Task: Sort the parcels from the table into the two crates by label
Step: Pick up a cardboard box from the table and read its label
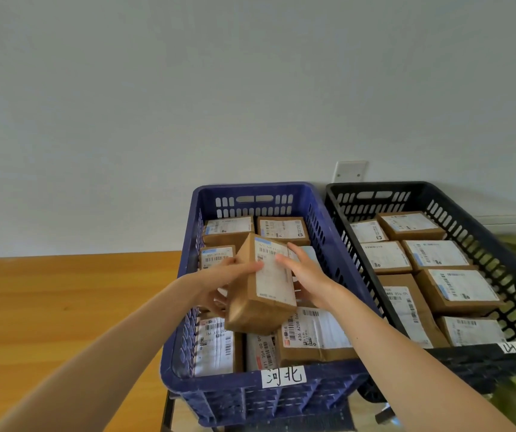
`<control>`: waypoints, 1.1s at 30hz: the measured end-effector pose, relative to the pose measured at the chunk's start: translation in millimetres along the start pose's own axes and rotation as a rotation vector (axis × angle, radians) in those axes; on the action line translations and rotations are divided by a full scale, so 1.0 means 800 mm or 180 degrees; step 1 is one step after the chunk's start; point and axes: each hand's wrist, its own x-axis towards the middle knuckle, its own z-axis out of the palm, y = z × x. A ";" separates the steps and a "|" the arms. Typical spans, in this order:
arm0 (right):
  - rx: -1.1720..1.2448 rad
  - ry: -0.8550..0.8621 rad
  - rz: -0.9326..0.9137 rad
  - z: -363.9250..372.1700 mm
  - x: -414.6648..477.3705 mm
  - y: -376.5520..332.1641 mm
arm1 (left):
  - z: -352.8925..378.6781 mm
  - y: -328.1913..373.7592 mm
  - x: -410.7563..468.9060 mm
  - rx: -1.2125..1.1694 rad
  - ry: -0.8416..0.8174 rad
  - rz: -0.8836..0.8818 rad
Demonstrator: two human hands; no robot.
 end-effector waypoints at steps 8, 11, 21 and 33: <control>-0.1217 -0.0274 -0.0009 0.023 0.004 -0.001 | -0.005 -0.006 -0.015 0.0886 0.0081 -0.0207; -0.1339 -0.0356 0.0211 0.025 0.005 -0.001 | 0.000 -0.008 -0.019 0.0901 0.0224 -0.0159; -0.1152 -0.0593 0.0540 0.017 0.005 -0.003 | -0.013 -0.002 -0.020 0.0398 0.0576 -0.0085; -0.0709 -0.0776 0.0364 0.036 -0.022 0.001 | -0.015 -0.004 -0.049 0.0803 0.0665 0.0042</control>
